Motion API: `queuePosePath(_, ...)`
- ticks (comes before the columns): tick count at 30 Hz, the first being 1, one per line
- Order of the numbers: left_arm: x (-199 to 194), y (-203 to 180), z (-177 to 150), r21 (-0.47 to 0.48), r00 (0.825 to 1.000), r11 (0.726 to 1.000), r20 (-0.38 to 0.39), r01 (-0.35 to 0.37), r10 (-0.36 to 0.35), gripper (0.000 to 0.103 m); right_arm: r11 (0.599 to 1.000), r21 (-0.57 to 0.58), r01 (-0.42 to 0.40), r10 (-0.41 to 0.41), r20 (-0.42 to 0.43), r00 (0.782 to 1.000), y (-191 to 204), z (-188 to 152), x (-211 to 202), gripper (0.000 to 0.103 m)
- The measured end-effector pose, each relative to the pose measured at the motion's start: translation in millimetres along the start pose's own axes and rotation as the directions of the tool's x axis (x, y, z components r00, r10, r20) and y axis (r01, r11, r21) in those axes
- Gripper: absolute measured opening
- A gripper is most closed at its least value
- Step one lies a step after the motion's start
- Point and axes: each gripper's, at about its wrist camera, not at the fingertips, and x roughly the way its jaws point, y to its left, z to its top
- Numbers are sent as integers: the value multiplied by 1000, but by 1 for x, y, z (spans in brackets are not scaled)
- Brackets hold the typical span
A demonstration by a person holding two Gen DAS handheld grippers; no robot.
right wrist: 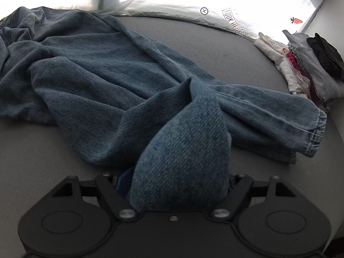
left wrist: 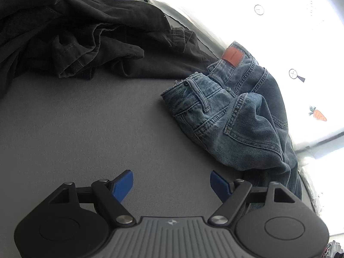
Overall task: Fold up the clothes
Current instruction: 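Grasp a jeans leg with the right tool while the left tool releases the waist, then drag the jeans leg with the right tool and open it on the table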
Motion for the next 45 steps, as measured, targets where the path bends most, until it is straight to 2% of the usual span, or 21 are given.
queuePosePath(3, 15, -10, 10, 30, 1000, 1000, 5, 4, -4, 80, 999, 43, 23, -23, 3, 1000, -1, -4, -1, 87)
queuePosePath(6, 30, -21, 19, 60, 1000, 998, 11, 8, -9, 80, 993, 102, 60, -59, -8, 998, -2, -5, 4, 101)
queuePosePath(7, 35, -24, 22, 70, 1000, 997, 12, 9, -10, 80, 990, 123, 70, -70, -12, 998, -3, -5, 5, 103)
queuePosePath(12, 60, -42, 38, 120, 1000, 993, 21, 16, -18, 80, 977, 213, 29, -26, -17, 1000, -12, -9, 8, 103)
queuePosePath(13, 65, -45, 42, 130, 1000, 991, 23, 17, -20, 79, 977, 211, 24, -21, -16, 1000, -12, -9, 7, 103)
queuePosePath(15, 75, -52, 48, 150, 999, 988, 26, 19, -23, 57, 979, 205, 15, -12, -15, 1000, -12, -9, 6, 101)
queuePosePath(16, 75, -52, 49, 140, 999, 990, 22, 29, -33, 40, 982, 191, 10, -8, -9, 1000, -10, -8, 4, 95)
queuePosePath(17, 74, -51, 48, 126, 999, 991, 17, 41, -44, 28, 986, 167, -11, 10, 7, 1000, -9, -7, 3, 90)
queuePosePath(18, 70, -49, 49, 108, 999, 993, 19, 46, -49, 23, 989, 143, -32, 30, 22, 999, -7, -5, 1, 73)
queuePosePath(19, 65, -47, 49, 90, 998, 995, 24, 50, -52, 20, 992, 115, -54, 50, 34, 998, -5, -4, -3, 45)
queuePosePath(20, 56, -45, 48, 79, 998, 996, 45, 38, -41, 18, 996, 87, -33, 30, 36, 999, -2, -2, -5, 28)
queuePosePath(21, 46, -44, 48, 70, 997, 997, 69, 22, -27, 17, 998, 69, -12, 9, 46, 999, -1, -2, -8, 22)
queuePosePath(22, 35, -42, 47, 72, 995, 997, 94, 9, -16, 16, 997, 74, -25, 20, 71, 997, -7, -3, -13, 17)
queuePosePath(27, -34, -28, 30, 75, 975, 997, 221, -37, 20, 14, 986, 168, -15, -7, 134, 991, -68, -13, -26, 11)
queuePosePath(30, -71, -14, 10, 64, 958, 996, 281, -70, 49, 14, 972, 232, 20, -57, 157, 986, -117, -23, -32, 10)
queuePosePath(33, -109, -1, -21, 54, 939, 992, 330, -118, 94, 13, 966, 257, 10, -59, 181, 982, -157, -32, -32, 10)
queuePosePath(36, -139, 11, -49, 51, 925, 985, 355, -162, 133, 13, 973, 223, 57, -104, 208, 973, -190, -41, -34, 9)
queuePosePath(42, -179, 40, -99, 20, 922, 980, 342, -200, 181, 13, 972, 230, 54, -111, 241, 964, -253, -46, -39, 9)
queuePosePath(45, -199, 58, -120, -52, 925, 983, 331, -178, 185, 13, 978, 204, 50, -105, 271, 957, -274, -44, -46, 9)
